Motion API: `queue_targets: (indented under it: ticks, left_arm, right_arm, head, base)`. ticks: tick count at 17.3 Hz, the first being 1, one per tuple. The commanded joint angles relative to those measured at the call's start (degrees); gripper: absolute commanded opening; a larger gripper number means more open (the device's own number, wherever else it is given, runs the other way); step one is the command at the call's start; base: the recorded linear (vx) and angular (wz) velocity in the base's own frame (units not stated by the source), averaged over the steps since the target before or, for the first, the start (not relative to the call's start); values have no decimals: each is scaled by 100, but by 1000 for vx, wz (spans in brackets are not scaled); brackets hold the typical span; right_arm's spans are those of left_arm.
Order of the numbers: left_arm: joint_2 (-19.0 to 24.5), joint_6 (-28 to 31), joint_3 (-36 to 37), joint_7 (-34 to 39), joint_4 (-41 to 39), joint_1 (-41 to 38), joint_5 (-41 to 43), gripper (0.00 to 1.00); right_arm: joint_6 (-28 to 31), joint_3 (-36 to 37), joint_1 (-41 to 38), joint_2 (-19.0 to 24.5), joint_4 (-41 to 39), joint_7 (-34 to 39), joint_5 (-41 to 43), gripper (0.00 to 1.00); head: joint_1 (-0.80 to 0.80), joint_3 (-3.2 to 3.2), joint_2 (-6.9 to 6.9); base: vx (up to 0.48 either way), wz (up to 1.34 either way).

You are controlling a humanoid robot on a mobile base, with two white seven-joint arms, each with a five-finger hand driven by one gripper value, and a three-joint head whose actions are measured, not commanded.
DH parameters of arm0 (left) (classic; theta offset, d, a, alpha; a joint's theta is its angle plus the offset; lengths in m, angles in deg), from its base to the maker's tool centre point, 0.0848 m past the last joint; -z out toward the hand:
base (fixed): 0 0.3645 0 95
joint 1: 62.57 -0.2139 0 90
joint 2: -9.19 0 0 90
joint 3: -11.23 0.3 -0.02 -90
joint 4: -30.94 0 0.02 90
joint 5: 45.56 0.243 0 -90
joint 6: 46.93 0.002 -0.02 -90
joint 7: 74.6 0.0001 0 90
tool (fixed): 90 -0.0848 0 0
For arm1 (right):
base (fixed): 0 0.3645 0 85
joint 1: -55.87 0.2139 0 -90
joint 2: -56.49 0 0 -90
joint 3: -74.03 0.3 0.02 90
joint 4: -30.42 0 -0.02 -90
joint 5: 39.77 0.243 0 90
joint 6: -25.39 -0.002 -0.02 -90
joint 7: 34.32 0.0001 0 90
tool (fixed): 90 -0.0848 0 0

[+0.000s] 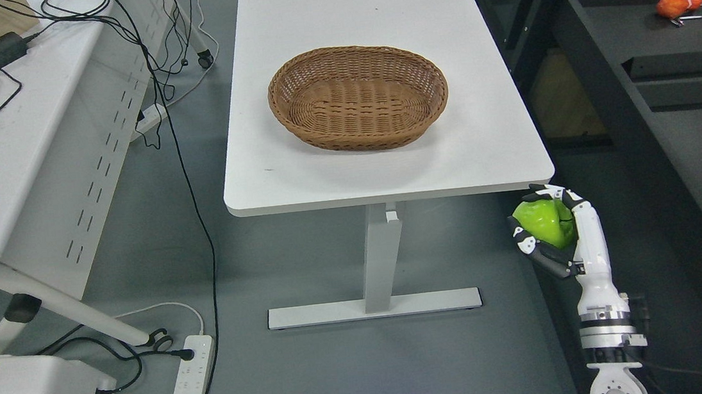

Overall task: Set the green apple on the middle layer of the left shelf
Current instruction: 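Carry the apple in the right hand while turning toward the shelf rack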

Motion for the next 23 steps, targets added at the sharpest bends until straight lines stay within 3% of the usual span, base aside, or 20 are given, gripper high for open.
queue_targets:
  ticks: [1,23]
  left_arm:
    - [100,13,0,4,0,-2,0,100]
    - [100,21,0,4,0,-2,0,100]
  right_arm:
    - [22,25,-37,-68,0,7,5,0]
    - [66,42,-55,-59,9,7,13,0]
  head:
    - [0,0,0]
    - [0,0,0]
  base:
    - [-218,-243]
    - [-202,-54]
